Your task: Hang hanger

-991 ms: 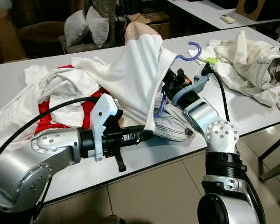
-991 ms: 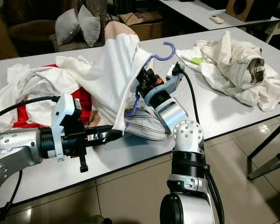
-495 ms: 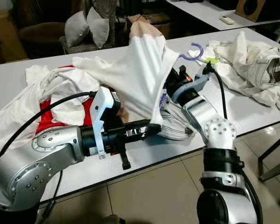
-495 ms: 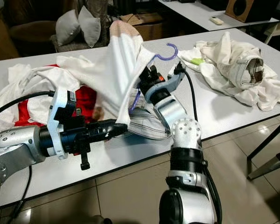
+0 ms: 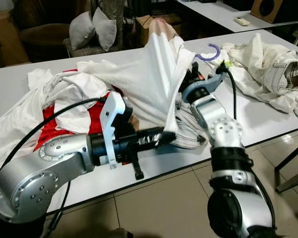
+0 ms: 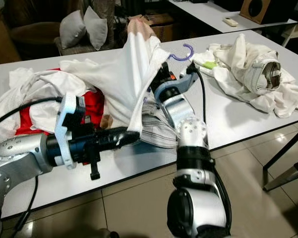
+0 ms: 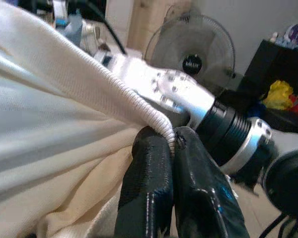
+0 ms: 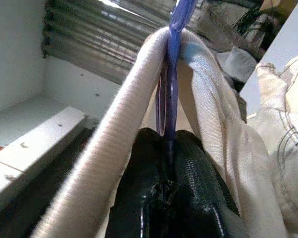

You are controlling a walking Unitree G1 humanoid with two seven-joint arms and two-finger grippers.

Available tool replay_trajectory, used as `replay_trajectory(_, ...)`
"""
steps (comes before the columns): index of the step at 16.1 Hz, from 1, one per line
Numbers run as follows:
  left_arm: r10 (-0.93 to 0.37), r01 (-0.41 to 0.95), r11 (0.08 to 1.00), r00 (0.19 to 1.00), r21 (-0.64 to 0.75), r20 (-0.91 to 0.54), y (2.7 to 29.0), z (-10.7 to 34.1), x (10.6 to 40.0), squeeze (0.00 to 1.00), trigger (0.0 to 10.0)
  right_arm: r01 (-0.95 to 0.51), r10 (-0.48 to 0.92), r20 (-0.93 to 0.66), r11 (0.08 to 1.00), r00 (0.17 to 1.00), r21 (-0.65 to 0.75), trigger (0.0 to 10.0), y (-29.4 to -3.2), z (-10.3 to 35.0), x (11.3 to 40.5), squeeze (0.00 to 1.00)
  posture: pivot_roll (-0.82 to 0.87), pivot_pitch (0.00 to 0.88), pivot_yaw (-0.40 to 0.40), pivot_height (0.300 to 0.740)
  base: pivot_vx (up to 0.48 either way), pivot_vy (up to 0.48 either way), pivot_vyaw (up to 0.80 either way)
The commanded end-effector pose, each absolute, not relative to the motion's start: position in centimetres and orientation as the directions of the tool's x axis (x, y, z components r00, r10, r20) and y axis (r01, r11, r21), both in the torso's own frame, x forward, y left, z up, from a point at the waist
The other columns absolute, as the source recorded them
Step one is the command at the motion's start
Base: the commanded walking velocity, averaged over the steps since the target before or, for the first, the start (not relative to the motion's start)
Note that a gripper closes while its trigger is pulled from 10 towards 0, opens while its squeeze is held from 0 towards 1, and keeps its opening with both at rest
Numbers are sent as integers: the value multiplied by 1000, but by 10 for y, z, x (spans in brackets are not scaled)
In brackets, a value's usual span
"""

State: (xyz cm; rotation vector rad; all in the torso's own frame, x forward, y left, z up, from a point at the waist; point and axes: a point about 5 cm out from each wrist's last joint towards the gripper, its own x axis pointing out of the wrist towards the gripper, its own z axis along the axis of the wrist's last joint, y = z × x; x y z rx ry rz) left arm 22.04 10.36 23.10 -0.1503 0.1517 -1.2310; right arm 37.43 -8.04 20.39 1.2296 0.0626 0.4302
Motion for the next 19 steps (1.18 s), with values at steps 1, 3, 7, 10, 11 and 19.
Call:
replay_trajectory(1,-966,947,253,258,-198,1,97,238,215,0,0,-330,382,229,224,895,917,10000,-47,221,375,0,5,0,26,740,0,0,0)
replay_trajectory(3,-969,952,234,245,-200,32,93,243,215,0,0,-309,381,199,256,903,916,10000,-42,217,376,0,6,0,26,740,0,0,0)
replay_trajectory(7,-897,897,413,431,-154,102,102,260,243,0,0,-377,524,144,372,840,848,10000,-24,210,365,0,8,0,22,740,0,0,0)
replay_trajectory(10,-813,836,536,549,-120,193,122,286,260,0,0,-442,614,57,497,787,747,10000,-29,203,349,0,1,0,29,740,0,0,0)
replay_trajectory(11,-799,824,557,565,-103,205,126,292,262,0,0,-486,644,9,568,765,665,10000,-30,199,344,0,1,0,30,740,0,0,0)
replay_trajectory(19,-779,777,626,622,59,78,143,294,256,0,0,-456,615,-160,712,772,534,10000,-58,191,328,0,1,0,21,740,0,0,0)
